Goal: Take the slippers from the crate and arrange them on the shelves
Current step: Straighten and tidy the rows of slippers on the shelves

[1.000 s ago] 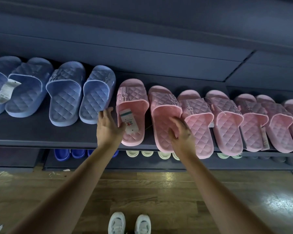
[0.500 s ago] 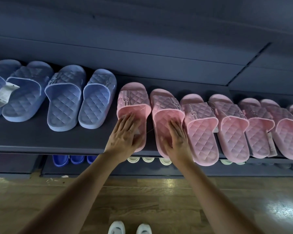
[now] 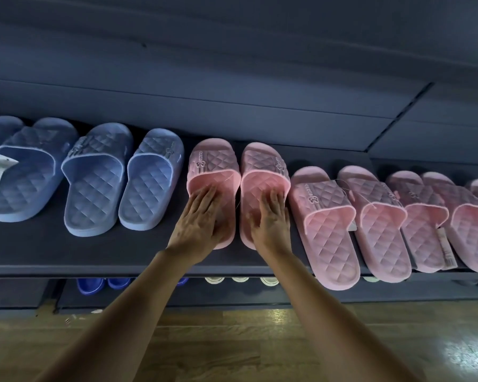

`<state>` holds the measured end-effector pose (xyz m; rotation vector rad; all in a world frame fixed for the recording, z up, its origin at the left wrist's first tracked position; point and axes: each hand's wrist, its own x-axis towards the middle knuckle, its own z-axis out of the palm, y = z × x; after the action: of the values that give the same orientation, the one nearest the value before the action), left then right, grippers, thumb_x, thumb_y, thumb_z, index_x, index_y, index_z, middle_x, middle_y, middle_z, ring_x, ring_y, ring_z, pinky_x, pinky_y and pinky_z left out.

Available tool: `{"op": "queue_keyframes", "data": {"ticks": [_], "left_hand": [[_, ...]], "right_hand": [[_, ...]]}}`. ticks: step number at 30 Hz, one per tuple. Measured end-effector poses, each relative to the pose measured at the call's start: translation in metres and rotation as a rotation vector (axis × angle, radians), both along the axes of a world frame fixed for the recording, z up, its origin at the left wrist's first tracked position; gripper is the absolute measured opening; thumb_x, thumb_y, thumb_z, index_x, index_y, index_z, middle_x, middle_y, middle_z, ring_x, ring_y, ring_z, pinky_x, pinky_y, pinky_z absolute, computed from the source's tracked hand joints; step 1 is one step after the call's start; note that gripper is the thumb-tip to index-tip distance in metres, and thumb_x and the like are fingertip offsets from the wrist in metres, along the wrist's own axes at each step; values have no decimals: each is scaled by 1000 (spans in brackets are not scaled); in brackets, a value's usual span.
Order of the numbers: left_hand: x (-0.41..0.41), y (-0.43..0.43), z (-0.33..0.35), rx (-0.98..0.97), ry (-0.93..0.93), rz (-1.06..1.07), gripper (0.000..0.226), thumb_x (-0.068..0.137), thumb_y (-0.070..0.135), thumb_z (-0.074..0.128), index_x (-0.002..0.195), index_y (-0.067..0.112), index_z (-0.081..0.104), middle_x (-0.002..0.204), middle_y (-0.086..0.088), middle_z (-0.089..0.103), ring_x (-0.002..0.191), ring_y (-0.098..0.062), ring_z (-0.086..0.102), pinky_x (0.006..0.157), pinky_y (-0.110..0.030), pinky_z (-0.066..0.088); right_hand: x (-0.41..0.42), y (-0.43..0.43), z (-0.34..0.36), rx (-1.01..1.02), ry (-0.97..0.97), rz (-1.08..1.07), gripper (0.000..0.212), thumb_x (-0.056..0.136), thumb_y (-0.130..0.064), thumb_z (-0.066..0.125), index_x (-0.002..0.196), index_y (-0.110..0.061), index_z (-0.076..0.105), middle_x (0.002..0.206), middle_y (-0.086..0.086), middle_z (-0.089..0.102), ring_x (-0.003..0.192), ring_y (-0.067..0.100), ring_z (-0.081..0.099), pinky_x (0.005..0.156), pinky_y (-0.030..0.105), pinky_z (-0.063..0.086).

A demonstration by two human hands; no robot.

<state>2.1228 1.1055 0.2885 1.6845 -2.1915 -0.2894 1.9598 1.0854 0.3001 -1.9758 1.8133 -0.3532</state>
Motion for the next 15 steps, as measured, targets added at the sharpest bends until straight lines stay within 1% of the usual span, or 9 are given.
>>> {"op": "queue_keyframes", "data": {"ticks": [4,8,11,13,15], "left_hand": [[5,-12,0,-38,-6,-16,59,82,28,41,130,-7,46,133,-26,48,129,-26,26,112,-27,3],[7,-18,-1,-38,-32,5,58,83,28,40,128,-8,48,132,-26,50,129,-33,37,112,-32,7],[7,-19,-4,-62,-29,7,58,83,27,39,128,-7,48,133,-24,50,129,-30,34,112,-32,9],[8,-19,-4,-45,-41,7,59,82,28,39,128,-7,49,133,-23,50,130,-31,37,113,-33,15],[7,-19,-1,-25,-72,14,60,83,31,39,130,-5,48,135,-22,49,128,-34,44,113,-38,20]], "right_hand": [[7,-15,1,-10,8,3,58,100,-25,35,149,-10,8,157,8,-2,145,19,-9,114,27,-6],[8,-21,0,-40,38,36,58,99,-24,35,149,-8,9,157,10,0,145,22,-8,114,28,-6],[7,-23,-1,-62,27,59,57,99,-23,37,148,-6,12,157,12,2,145,25,-5,115,30,-4],[5,-24,-1,-56,36,76,58,99,-24,37,148,-6,12,157,12,2,145,25,-5,115,30,-3],[4,-24,0,-34,67,96,58,100,-24,35,149,-7,9,157,11,-1,145,24,-7,116,32,-3]]}}
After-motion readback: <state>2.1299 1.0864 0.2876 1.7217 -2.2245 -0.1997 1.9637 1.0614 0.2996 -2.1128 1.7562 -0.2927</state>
